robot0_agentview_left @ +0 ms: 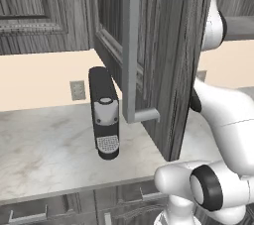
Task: There is a tray on the dining counter. Grab the cup, mug, and pitcher and place them on the tray. The pitcher may be placed next to the tray if it cannot fit the tray.
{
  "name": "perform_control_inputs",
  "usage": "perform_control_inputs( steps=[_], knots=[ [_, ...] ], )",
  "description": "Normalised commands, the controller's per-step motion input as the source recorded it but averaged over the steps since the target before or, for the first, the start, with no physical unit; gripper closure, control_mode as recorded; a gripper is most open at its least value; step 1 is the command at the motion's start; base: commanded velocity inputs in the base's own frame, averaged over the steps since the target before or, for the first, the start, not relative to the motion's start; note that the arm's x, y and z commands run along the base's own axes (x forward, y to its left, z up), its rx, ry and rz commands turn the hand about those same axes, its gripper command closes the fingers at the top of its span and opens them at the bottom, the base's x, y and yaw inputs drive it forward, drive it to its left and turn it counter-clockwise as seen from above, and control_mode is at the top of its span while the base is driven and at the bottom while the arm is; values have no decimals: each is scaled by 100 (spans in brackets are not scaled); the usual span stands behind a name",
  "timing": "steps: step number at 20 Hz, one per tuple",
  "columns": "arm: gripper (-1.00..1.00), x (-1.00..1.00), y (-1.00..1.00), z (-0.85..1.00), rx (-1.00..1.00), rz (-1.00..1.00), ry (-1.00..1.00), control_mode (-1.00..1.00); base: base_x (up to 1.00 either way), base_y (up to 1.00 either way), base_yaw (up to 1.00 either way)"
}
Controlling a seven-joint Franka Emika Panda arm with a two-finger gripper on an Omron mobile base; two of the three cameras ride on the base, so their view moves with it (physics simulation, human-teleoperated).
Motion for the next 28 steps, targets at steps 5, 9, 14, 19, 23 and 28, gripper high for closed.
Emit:
perform_control_inputs(
  steps=[5,9,14,19,23,28],
  knots=[
    [-100,-46,-15,-13,1,1,-16,-100,0,0,0],
    [-100,-46,-21,14,1,7,-31,-100,0,0,0],
    [-100,-19,-5,16,2,6,-30,-100,0,0,0],
    [-100,0,0,54,10,3,-10,-100,0,0,0],
    [-100,0,0,63,19,-2,0,-100,0,0,0],
    [-100,0,0,41,38,-13,0,-100,0,0,0]
  ],
)
